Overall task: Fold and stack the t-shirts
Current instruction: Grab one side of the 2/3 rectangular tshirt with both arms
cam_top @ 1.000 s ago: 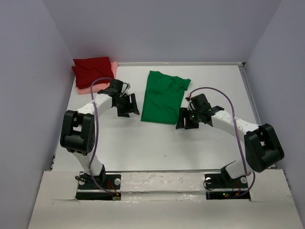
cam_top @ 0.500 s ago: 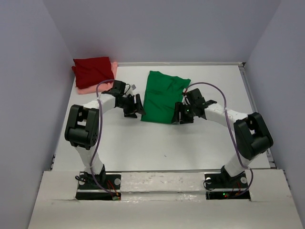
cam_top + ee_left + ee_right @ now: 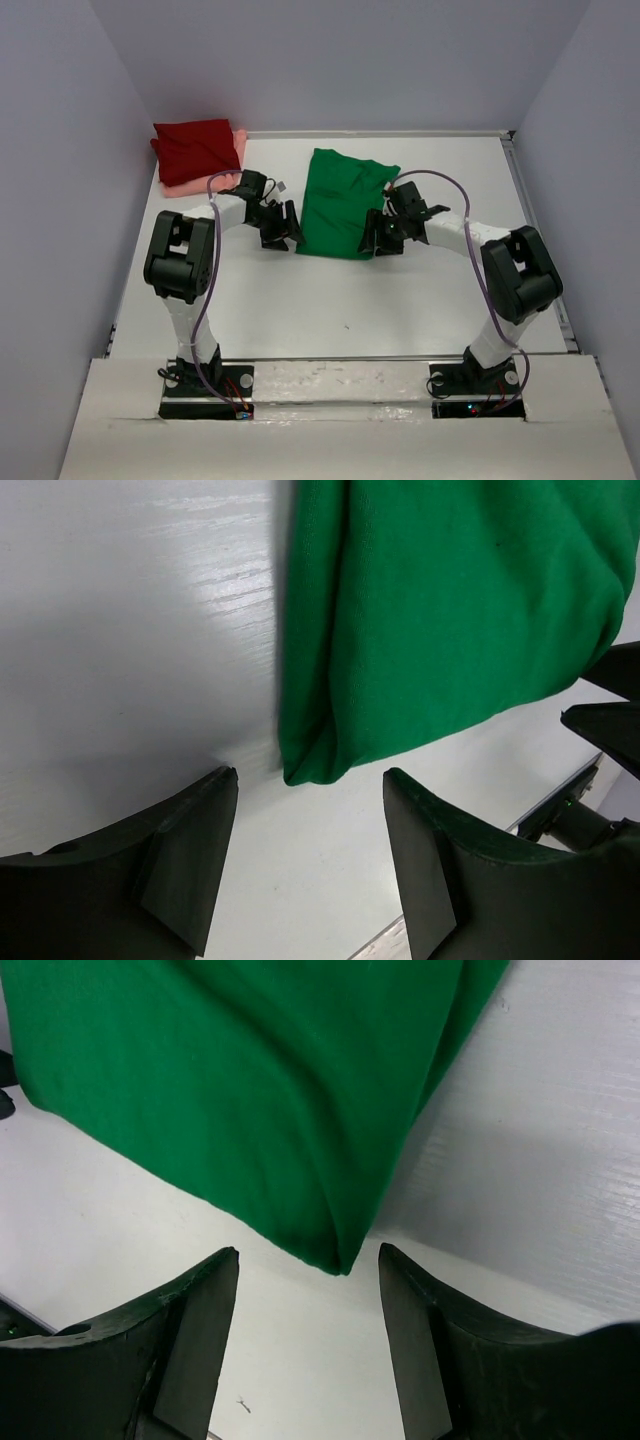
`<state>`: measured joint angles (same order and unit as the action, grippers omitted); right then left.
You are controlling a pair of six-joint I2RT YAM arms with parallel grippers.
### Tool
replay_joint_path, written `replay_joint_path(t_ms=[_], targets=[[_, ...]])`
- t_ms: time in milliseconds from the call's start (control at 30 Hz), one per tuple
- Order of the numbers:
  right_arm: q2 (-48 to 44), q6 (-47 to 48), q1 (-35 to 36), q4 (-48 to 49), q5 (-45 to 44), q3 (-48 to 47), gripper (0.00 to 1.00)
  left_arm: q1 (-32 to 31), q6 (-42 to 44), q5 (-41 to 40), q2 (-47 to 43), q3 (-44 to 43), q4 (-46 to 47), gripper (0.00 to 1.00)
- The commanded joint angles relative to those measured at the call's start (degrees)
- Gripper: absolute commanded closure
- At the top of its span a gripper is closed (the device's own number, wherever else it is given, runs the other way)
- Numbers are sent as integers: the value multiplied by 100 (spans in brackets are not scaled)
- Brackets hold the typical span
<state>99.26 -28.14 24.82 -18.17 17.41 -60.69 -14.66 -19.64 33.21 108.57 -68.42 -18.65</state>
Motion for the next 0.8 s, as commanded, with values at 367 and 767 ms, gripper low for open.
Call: replay_joint_path(t_ms=[367,767], targets=[[629,-350,-21,481,-238,-154,38,-178,-260,537,164,-198,134,29],[445,-534,-21,473,-492,65,55,-292,-313,555,155,-66,240,34]])
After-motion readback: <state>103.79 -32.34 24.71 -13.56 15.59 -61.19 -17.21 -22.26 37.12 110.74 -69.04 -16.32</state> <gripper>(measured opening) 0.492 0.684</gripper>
